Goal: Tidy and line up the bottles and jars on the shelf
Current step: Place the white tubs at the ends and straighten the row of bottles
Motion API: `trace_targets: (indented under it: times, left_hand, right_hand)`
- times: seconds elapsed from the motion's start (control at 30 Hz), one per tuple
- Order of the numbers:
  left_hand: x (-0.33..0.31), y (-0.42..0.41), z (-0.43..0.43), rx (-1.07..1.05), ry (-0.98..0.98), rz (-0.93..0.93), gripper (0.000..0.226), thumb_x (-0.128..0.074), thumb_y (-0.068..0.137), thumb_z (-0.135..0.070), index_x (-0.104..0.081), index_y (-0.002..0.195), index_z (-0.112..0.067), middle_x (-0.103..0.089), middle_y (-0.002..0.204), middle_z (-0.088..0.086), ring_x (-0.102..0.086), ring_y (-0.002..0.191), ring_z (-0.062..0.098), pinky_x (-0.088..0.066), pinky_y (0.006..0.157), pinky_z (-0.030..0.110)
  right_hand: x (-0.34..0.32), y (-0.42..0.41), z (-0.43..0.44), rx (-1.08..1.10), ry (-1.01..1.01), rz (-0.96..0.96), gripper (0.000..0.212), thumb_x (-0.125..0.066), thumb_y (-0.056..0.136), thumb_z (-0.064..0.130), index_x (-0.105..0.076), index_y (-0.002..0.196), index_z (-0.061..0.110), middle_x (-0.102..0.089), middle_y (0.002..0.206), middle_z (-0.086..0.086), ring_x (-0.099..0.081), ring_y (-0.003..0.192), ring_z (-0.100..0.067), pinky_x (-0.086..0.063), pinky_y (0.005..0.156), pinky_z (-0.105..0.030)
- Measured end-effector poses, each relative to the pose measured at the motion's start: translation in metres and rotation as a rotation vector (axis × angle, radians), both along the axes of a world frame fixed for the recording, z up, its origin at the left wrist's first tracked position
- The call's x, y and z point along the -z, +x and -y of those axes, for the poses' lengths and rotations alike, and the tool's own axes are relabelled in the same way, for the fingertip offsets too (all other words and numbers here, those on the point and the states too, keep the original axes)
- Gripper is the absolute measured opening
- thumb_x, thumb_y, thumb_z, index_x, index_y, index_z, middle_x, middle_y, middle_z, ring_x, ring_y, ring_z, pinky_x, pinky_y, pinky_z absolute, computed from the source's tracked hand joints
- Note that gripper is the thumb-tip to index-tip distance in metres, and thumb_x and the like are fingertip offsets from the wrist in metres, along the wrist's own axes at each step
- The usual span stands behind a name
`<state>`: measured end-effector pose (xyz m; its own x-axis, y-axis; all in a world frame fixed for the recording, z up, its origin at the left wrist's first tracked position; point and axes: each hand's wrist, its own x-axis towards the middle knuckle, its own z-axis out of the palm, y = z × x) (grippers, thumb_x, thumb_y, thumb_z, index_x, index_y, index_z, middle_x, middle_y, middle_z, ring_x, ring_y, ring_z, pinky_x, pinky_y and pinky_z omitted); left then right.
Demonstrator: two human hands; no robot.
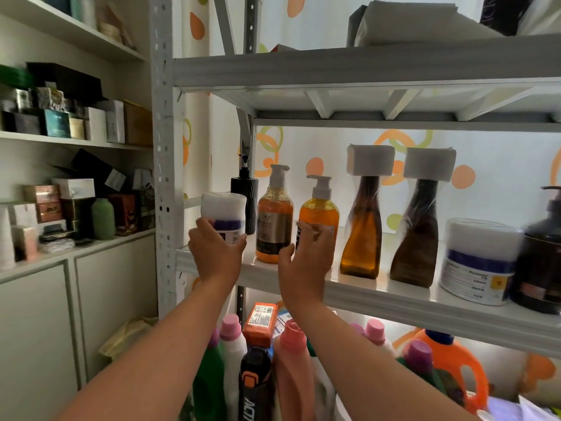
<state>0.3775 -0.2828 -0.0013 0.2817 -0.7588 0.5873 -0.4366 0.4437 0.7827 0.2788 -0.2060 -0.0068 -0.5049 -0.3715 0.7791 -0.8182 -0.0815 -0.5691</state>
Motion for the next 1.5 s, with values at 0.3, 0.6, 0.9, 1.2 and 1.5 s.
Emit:
trace_targets:
  times: [0.3, 0.6, 0.9, 1.2, 1.5]
  left_hand:
    - [0.014, 0.009, 0.041, -0.062, 0.185, 0.204, 0.122, -0.079, 0.063, -0.054, -0.002, 0.149, -0.016, -0.034, 0.148, 0.018, -0.034, 0.135, 0.04, -0.033, 0.109, 0.054]
    - [0.019, 0.011, 0.065, -0.071, 0.251, 0.228, 0.099, -0.074, 0.069, -0.052, -0.021, 0.142, -0.011, -0.049, 0.135, 0.016, -0.044, 0.128, 0.039, -0.031, 0.109, 0.052]
    - [0.02, 0.013, 0.063, -0.132, 0.296, 0.208, 0.105, -0.075, 0.071, -0.05, -0.015, 0.146, -0.009, -0.04, 0.142, 0.021, -0.039, 0.13, 0.042, -0.033, 0.107, 0.055]
    - [0.011, -0.035, -0.012, -0.196, -0.185, -0.019, 0.047, -0.059, 0.085, -0.021, -0.043, 0.124, 0.001, -0.044, 0.131, 0.027, -0.04, 0.123, 0.043, -0.031, 0.103, 0.052]
    - [0.003, -0.135, -0.121, 0.398, -0.517, 0.111, 0.026, -0.057, 0.085, -0.032, -0.049, 0.104, -0.016, -0.059, 0.099, 0.012, -0.053, 0.088, 0.021, -0.053, 0.077, 0.037]
  right_hand:
    - [0.011, 0.004, 0.019, -0.146, 0.314, -0.264, 0.039, -0.044, 0.096, 0.024, -0.042, 0.135, 0.03, -0.04, 0.126, -0.007, -0.044, 0.111, -0.02, -0.043, 0.096, -0.029]
    - [0.022, 0.003, 0.024, -0.124, 0.4, -0.329, 0.047, -0.041, 0.097, 0.026, -0.031, 0.142, 0.033, -0.041, 0.127, -0.005, -0.041, 0.113, -0.019, -0.038, 0.098, -0.031]
    - [0.023, -0.008, 0.004, -0.22, 0.287, -0.324, 0.03, -0.044, 0.095, 0.025, -0.052, 0.123, 0.024, -0.048, 0.116, -0.002, -0.045, 0.103, -0.015, -0.046, 0.091, -0.029]
    - [0.023, -0.095, -0.067, 0.131, -0.196, -0.409, 0.017, -0.055, 0.084, 0.028, -0.051, 0.099, 0.022, -0.061, 0.093, -0.005, -0.053, 0.087, -0.017, -0.051, 0.076, -0.027]
    - [0.0, -0.189, -0.15, 0.567, -0.054, 0.081, 0.067, -0.07, 0.078, 0.03, -0.034, 0.134, 0.021, -0.036, 0.135, -0.019, -0.04, 0.12, -0.032, -0.04, 0.101, -0.045]
